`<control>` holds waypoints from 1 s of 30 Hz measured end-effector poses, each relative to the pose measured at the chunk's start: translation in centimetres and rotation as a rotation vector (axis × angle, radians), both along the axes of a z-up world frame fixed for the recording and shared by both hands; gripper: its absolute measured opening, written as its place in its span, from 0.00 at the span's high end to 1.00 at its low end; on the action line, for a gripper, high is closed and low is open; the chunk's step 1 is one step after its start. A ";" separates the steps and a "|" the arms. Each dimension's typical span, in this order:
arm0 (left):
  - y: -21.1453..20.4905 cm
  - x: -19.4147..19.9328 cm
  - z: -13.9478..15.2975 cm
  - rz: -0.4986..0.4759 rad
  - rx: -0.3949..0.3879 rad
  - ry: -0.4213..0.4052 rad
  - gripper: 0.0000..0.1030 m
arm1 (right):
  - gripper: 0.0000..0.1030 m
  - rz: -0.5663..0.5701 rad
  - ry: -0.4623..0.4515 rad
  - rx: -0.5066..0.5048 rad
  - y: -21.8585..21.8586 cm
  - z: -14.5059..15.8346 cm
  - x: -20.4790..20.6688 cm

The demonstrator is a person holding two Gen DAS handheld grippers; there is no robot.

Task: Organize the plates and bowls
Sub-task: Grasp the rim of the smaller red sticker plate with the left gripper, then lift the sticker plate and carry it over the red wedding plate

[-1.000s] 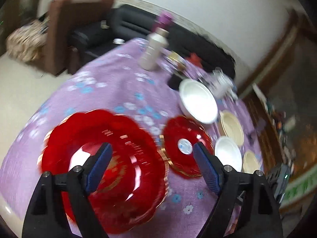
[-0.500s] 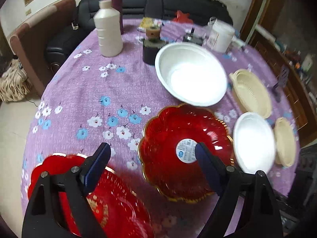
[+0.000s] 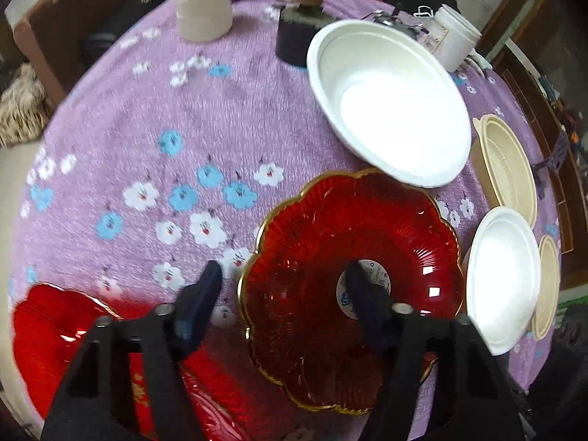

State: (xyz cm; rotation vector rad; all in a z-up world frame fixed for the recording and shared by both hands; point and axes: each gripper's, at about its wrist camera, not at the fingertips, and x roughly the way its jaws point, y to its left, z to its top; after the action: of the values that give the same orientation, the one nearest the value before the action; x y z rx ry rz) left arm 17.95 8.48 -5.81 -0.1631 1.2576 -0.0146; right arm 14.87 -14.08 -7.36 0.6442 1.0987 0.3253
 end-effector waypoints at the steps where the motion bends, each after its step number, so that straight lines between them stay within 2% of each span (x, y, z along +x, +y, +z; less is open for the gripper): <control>1: 0.1 0.1 -0.3 0.004 -0.004 0.009 0.53 | 0.72 0.000 0.005 -0.005 0.0 -0.1 0.1; 5: 0.1 0.2 -0.6 0.015 0.021 0.016 0.65 | 0.88 -0.001 0.018 -0.036 0.0 -0.7 0.2; 8: 0.4 0.2 -0.7 0.039 0.048 0.016 0.76 | 0.91 0.005 0.014 -0.056 0.2 -0.8 0.1; 13: 0.9 -0.5 0.0 0.031 0.059 -0.005 0.80 | 0.91 0.010 0.000 -0.075 0.4 -0.6 -0.1; 21: 0.8 -2.7 3.1 0.033 0.061 -0.089 0.82 | 0.91 0.017 -0.051 -0.064 0.5 0.9 -1.3; 30: 2.1 -6.5 4.8 0.071 0.019 -0.160 0.87 | 0.91 0.048 -0.107 -0.084 1.1 2.2 -4.0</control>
State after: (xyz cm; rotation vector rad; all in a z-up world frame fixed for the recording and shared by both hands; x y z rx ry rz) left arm 11.49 10.60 -1.02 -0.1869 1.0909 0.0447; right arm 10.86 -12.98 -5.17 0.5212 1.0206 0.3491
